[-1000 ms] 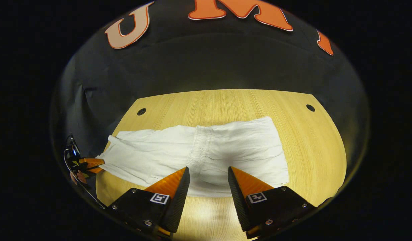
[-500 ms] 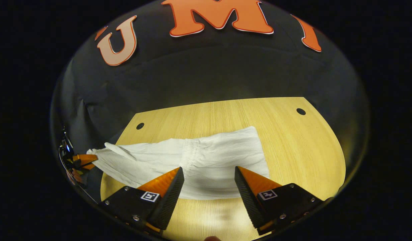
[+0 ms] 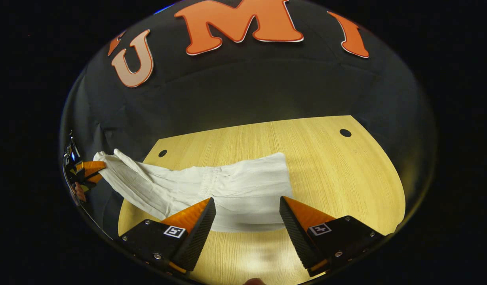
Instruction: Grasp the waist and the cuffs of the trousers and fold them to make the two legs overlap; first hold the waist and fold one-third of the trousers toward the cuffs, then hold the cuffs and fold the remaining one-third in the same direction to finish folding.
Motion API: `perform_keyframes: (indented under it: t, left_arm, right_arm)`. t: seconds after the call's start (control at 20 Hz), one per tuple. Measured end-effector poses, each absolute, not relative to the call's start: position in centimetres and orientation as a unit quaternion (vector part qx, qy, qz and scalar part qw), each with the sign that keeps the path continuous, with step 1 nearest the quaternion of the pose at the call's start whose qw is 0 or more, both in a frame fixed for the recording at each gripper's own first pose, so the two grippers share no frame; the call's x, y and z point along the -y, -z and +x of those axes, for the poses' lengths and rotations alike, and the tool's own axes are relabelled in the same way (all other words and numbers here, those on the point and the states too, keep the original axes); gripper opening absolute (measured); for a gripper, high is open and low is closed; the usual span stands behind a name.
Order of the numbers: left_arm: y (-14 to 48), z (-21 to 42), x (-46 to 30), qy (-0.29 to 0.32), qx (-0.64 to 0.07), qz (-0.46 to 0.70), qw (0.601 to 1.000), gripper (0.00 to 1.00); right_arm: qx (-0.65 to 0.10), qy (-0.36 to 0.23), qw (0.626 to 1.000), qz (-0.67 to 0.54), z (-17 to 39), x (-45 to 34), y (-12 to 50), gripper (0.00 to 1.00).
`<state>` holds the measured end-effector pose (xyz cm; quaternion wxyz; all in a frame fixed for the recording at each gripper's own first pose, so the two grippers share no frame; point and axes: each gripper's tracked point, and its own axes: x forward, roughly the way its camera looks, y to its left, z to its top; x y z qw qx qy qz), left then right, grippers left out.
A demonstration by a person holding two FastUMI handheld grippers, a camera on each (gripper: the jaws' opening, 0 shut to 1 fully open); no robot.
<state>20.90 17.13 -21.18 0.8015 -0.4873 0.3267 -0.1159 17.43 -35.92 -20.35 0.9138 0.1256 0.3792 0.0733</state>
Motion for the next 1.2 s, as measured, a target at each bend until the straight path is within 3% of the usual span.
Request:
perform_keyframes:
  t: [0.6, 1.2]
  left_arm:
    - [14.4, 25.7, -9.9, 0.128, -0.296, -0.484, 0.814, 0.11]
    - [11.8, 29.2, 0.4, 0.147, -0.316, -0.446, 0.824, 0.11]
  right_arm:
    - [-0.364, -0.06, 0.922, 0.12, 17.5, 42.1, 20.2, 0.99]
    - [-0.359, -0.059, 0.921, 0.14, 17.7, 45.9, 21.4, 0.99]
